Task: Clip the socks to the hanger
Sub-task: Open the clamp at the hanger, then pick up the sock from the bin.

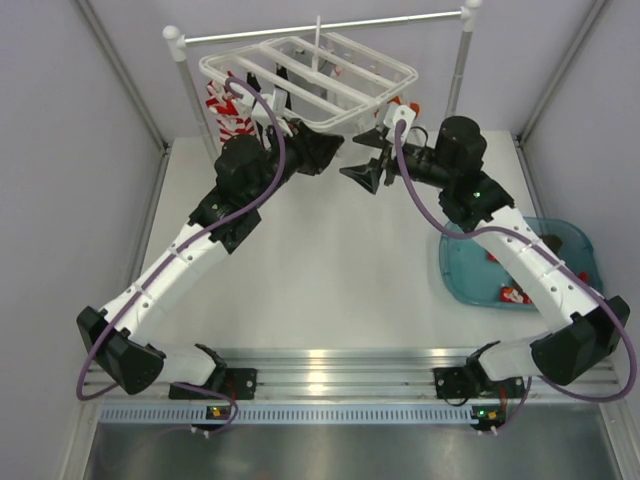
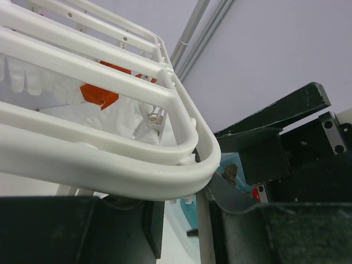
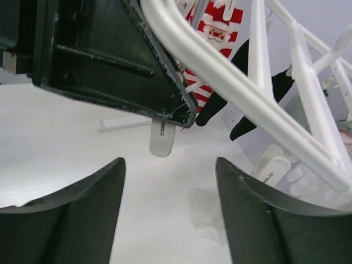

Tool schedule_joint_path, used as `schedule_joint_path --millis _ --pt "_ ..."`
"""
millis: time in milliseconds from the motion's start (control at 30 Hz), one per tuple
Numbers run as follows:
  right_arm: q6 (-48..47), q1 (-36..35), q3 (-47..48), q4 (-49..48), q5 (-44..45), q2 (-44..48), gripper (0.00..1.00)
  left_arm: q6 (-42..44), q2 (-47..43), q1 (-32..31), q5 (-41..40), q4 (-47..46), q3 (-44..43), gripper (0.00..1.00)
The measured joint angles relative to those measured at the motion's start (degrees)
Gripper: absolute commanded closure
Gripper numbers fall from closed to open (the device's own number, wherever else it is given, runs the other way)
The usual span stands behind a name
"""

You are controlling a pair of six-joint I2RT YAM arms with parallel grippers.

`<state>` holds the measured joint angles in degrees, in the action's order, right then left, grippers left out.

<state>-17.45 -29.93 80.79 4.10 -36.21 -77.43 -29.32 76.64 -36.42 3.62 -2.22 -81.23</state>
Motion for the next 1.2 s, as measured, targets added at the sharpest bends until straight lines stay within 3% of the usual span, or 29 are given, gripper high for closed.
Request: schedule_joint_path --millis 333,633,667,700,867,1067,1200 --pt "1.18 -2.60 5.31 -1.86 0.37 -5.16 0.54 -0.07 0.00 0.00 0.48 0.00 0.00 1.00" --pt "0.63 -0.74 1.60 6.12 1.09 -1.60 0.11 -0.28 0.00 0.17 0.46 -0.07 0.00 1.00" --pt "0.44 0.92 -0.72 8.66 0.50 0.70 0.03 -0.37 0.00 0.26 0.46 -0.09 0.02 1.00" --pt "0.17 2.95 -2.60 11.21 0.26 2.71 0.00 -0.44 -0.02 0.28 0.46 -0.11 0.02 1.00" --pt "-5.25 18.25 -5.90 25.92 -1.75 8.70 0.00 -0.61 -0.37 0.63 0.50 -0.42 0.70 1.00" --pt "-21.38 40.24 -6.56 46.31 -3.26 6.36 0.00 -0.68 -1.01 1.38 1.33 -0.52 1.66 1.00" --pt "-32.63 53.35 -6.43 56.08 -1.68 -1.40 0.12 -0.76 -1.01 1.70 2.14 -0.52 1.66 1.00"
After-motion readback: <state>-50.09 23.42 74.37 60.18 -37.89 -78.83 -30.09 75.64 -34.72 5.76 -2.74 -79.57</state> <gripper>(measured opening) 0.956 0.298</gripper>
